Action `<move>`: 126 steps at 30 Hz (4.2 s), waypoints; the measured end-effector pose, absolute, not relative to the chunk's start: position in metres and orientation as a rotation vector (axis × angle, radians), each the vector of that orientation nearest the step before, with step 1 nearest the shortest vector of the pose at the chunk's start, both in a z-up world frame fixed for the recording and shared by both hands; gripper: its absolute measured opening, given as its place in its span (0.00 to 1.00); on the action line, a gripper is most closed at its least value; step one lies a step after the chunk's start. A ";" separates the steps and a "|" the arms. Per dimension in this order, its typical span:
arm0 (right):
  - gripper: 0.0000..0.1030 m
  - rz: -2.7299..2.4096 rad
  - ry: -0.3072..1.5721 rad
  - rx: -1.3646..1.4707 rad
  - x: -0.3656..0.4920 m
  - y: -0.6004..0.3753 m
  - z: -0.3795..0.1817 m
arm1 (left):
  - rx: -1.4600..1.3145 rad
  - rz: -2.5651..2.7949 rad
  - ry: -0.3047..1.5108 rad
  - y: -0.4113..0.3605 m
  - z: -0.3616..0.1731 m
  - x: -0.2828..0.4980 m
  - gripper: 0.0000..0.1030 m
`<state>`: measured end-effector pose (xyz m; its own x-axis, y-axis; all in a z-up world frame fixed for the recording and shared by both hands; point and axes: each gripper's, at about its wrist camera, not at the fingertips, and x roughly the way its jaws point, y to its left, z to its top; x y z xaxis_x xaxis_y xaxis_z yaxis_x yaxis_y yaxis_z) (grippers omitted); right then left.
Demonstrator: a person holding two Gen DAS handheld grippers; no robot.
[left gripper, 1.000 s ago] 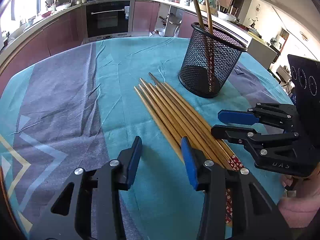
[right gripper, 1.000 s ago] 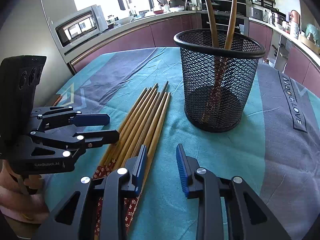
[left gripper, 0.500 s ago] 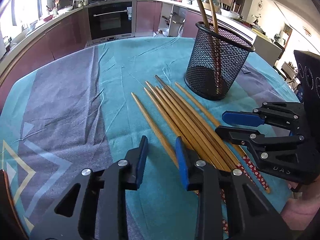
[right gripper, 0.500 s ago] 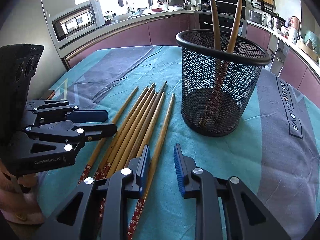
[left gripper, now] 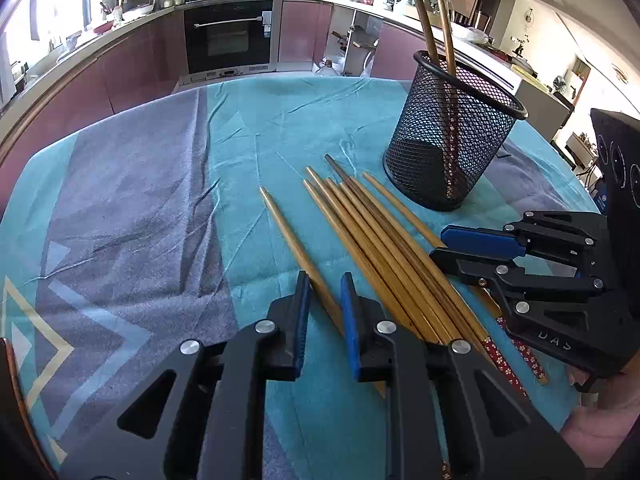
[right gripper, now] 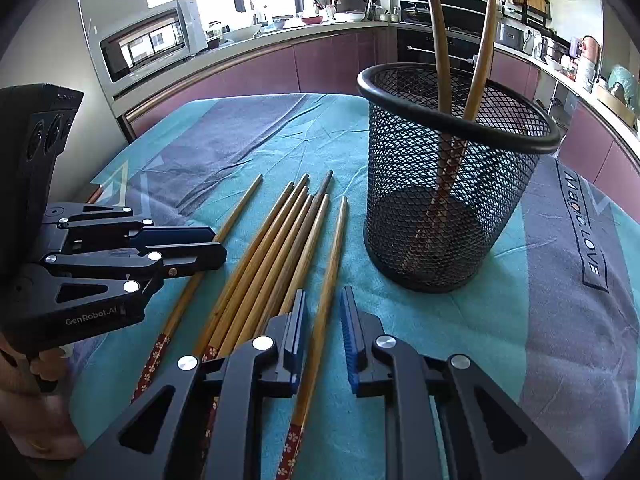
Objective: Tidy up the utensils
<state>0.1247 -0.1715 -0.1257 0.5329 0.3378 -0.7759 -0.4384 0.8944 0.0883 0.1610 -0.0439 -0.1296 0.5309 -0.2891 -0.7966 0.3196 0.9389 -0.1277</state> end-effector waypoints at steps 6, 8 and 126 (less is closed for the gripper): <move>0.05 0.467 0.903 -0.084 0.124 -0.178 -0.125 | 0.023 -0.354 0.943 -0.043 -0.129 0.159 0.14; 0.05 0.466 0.903 -0.088 0.122 -0.181 -0.124 | 0.016 -0.358 0.945 -0.042 -0.129 0.159 0.14; 0.05 0.535 0.604 0.163 0.107 -0.263 -0.033 | 0.120 -0.269 0.957 -0.074 -0.117 0.303 0.25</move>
<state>0.1072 -0.2634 -0.0327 0.6923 0.5235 -0.4966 -0.4303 0.8520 0.2983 0.3033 -0.0739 -0.1172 0.5456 -0.1732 -0.8199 0.2787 0.9602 -0.0175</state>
